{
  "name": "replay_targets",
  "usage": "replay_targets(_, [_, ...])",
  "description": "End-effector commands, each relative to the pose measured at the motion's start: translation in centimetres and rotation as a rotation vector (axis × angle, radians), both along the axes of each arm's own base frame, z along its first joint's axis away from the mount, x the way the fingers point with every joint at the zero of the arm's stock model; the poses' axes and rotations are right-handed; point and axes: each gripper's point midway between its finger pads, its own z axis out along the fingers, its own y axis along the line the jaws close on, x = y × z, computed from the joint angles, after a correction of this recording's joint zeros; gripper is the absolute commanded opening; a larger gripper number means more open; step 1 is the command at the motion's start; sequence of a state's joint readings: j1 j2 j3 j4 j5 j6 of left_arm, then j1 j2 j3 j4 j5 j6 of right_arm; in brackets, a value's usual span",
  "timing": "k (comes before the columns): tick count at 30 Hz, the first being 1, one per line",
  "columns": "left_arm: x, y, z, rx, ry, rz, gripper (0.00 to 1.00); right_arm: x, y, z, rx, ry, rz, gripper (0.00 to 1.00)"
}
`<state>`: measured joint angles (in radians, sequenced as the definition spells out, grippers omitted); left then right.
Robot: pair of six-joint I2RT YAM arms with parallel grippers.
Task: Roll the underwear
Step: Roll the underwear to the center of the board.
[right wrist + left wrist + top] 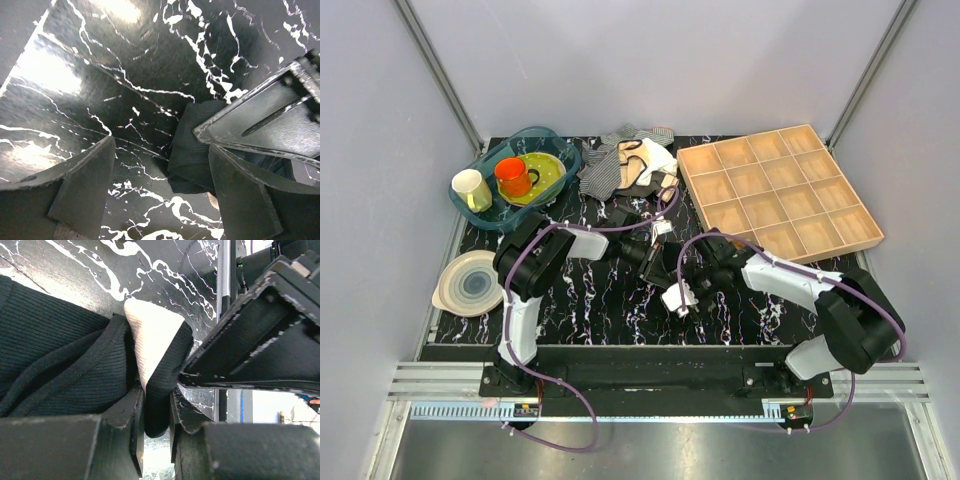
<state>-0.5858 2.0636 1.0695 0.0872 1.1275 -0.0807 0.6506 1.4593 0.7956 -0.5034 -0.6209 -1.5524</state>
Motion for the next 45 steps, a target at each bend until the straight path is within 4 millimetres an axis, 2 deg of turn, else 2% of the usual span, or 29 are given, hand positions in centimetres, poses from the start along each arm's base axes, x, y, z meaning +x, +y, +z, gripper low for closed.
replay_targets(1, [-2.1, 3.4, -6.8, 0.268, 0.144, 0.085, 0.04, 2.4, -0.5, -1.3, -0.043, -0.148, -0.021, 0.82])
replay_targets(2, [-2.1, 3.4, -6.7, 0.267, 0.142, 0.089, 0.06, 3.1, -0.7, -1.5, -0.052, -0.177, -0.035, 0.82])
replay_targets(6, [-1.7, 3.2, -6.3, 0.253, 0.133, 0.107, 0.11, 3.6, -1.4, -3.0, -0.096, -0.189, -0.066, 0.78])
replay_targets(10, [-1.0, 2.9, -5.4, 0.231, 0.103, 0.129, 0.18, 4.2, -1.5, -3.5, -0.105, -0.209, -0.097, 0.74])
replay_targets(13, [-0.8, 2.8, -5.3, 0.228, 0.102, 0.131, 0.19, 4.6, -1.4, -2.4, -0.079, -0.229, -0.123, 0.73])
replay_targets(16, [-0.6, 2.8, -5.6, 0.233, 0.112, 0.125, 0.19, 3.4, -0.2, 0.3, 0.011, -0.191, -0.108, 0.74])
replay_targets(17, [-0.5, 2.8, -5.6, 0.232, 0.109, 0.124, 0.19, 1.9, -0.3, 0.4, 0.015, -0.118, -0.092, 0.74])
replay_targets(18, [-0.3, 2.6, -5.6, 0.228, 0.103, 0.123, 0.19, 2.1, 0.3, 1.8, 0.039, -0.108, -0.093, 0.72])
replay_targets(21, [-0.5, 2.7, -5.9, 0.243, 0.118, 0.119, 0.19, 2.0, 0.2, 1.9, 0.03, -0.092, -0.1, 0.72])
replay_targets(28, [-0.3, 2.7, -6.0, 0.247, 0.117, 0.122, 0.2, 3.6, -0.3, 0.2, -0.007, -0.162, -0.133, 0.79])
replay_targets(32, [-0.1, 2.6, -5.7, 0.242, 0.113, 0.123, 0.21, 4.4, -1.0, -2.3, -0.081, -0.17, -0.146, 0.77])
replay_targets(34, [0.0, 2.5, -5.5, 0.237, 0.108, 0.124, 0.23, 4.5, -1.0, -2.8, -0.091, -0.169, -0.144, 0.76])
replay_targets(37, [0.5, 2.3, -4.9, 0.227, 0.088, 0.132, 0.26, 4.0, -1.4, -3.9, -0.115, -0.14, -0.136, 0.7])
replay_targets(38, [0.4, 2.3, -4.8, 0.225, 0.085, 0.136, 0.28, 4.0, -1.5, -4.1, -0.126, -0.134, -0.136, 0.66])
replay_targets(41, [1.3, 2.0, -3.0, 0.183, 0.011, 0.174, 0.36, 3.7, -1.9, -4.8, -0.164, -0.089, -0.157, 0.56])
replay_targets(43, [2.6, 1.6, -0.5, 0.122, -0.101, 0.212, 0.38, 2.8, -2.2, -5.1, -0.186, -0.031, -0.166, 0.43])
replay_targets(44, [2.3, 2.0, -0.3, 0.12, -0.123, 0.226, 0.39, 3.0, -2.1, -4.9, -0.188, -0.016, -0.173, 0.4])
replay_targets(45, [3.5, 1.9, 2.0, 0.074, -0.231, 0.261, 0.41, 2.8, -2.0, -4.9, -0.192, 0.0, -0.177, 0.35])
